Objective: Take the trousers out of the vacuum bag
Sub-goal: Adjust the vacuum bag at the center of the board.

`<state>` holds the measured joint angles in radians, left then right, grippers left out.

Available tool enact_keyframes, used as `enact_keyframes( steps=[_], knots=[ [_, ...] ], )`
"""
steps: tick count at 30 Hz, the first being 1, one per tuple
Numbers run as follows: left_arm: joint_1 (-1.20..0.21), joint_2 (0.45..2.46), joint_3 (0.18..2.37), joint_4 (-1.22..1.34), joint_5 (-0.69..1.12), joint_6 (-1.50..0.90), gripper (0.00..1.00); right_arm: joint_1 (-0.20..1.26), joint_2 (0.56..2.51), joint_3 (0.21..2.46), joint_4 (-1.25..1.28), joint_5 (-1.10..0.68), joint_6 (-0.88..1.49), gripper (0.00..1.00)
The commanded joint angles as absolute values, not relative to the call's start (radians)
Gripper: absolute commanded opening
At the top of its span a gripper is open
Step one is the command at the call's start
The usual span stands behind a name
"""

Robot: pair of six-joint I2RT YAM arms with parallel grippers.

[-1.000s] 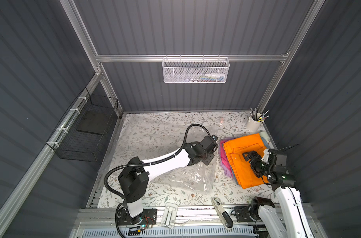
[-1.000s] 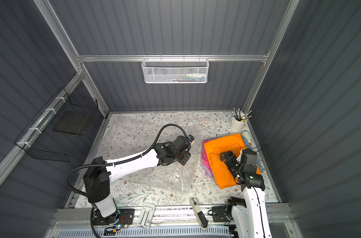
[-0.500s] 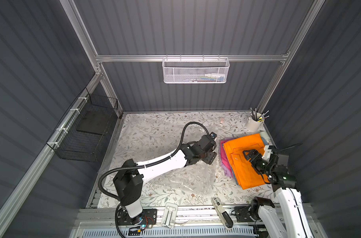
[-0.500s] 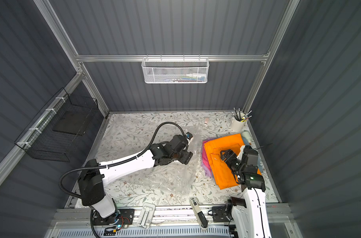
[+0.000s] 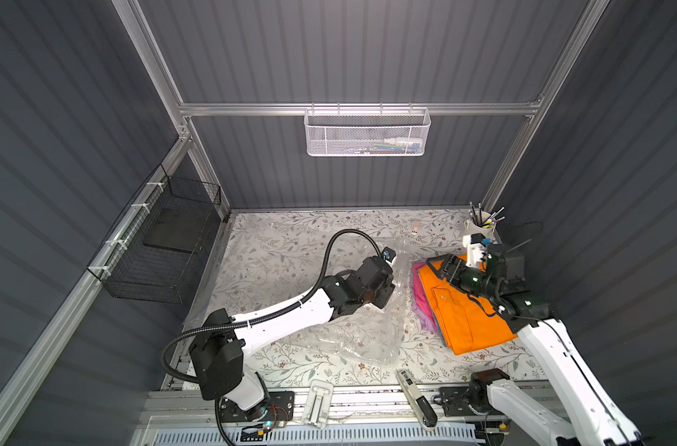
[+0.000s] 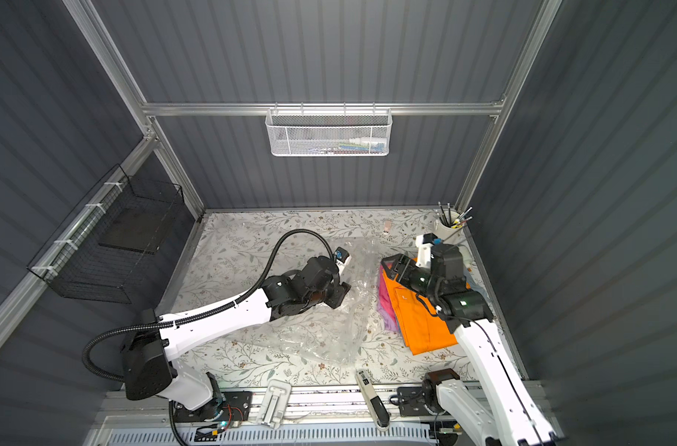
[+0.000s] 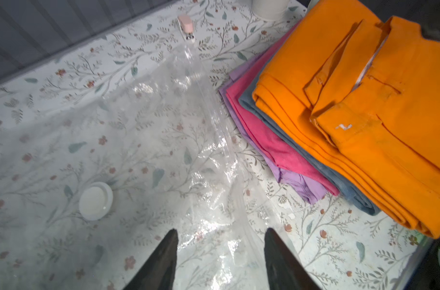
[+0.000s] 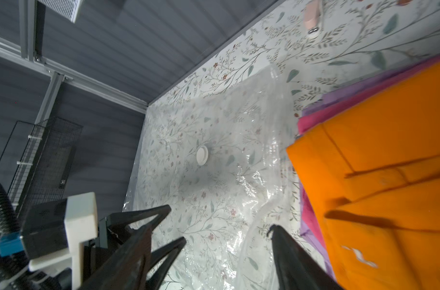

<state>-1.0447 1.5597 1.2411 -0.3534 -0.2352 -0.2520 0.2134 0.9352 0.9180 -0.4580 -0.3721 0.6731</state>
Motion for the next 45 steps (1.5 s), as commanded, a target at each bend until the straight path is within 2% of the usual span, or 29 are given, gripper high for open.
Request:
enact_keyframes(
  steps=[1,4,10,21,26,31,34,45],
  knots=[
    [-1.043,1.528,1.190,-0.359,-0.130,-0.305,0.51,0.285,1.010,0.932,-0.359,-0.347,0.693,0.75],
    [-1.045,1.524,1.134,-0.355,-0.082,-0.335,0.47,0.322,1.102,0.932,-0.311,-0.352,0.714,0.75],
    [-1.053,1.605,1.098,-0.303,0.018,-0.339,0.47,0.363,1.250,0.896,-0.192,-0.375,0.762,0.75],
    [-1.097,1.842,1.176,-0.317,0.030,-0.306,0.44,0.367,1.333,0.850,-0.111,-0.382,0.776,0.75],
    [-1.112,1.882,1.206,-0.320,0.016,-0.290,0.44,0.367,1.387,0.862,-0.092,-0.377,0.765,0.74],
    [-1.114,1.898,1.223,-0.334,0.018,-0.285,0.45,0.367,1.474,0.919,-0.094,-0.360,0.742,0.73],
    [-1.115,1.898,1.228,-0.334,0.019,-0.287,0.45,0.365,1.532,0.974,-0.108,-0.347,0.718,0.70],
    [-1.115,1.920,1.266,-0.333,0.014,-0.302,0.45,0.365,1.790,1.206,-0.293,-0.138,0.646,0.67]
  ],
)
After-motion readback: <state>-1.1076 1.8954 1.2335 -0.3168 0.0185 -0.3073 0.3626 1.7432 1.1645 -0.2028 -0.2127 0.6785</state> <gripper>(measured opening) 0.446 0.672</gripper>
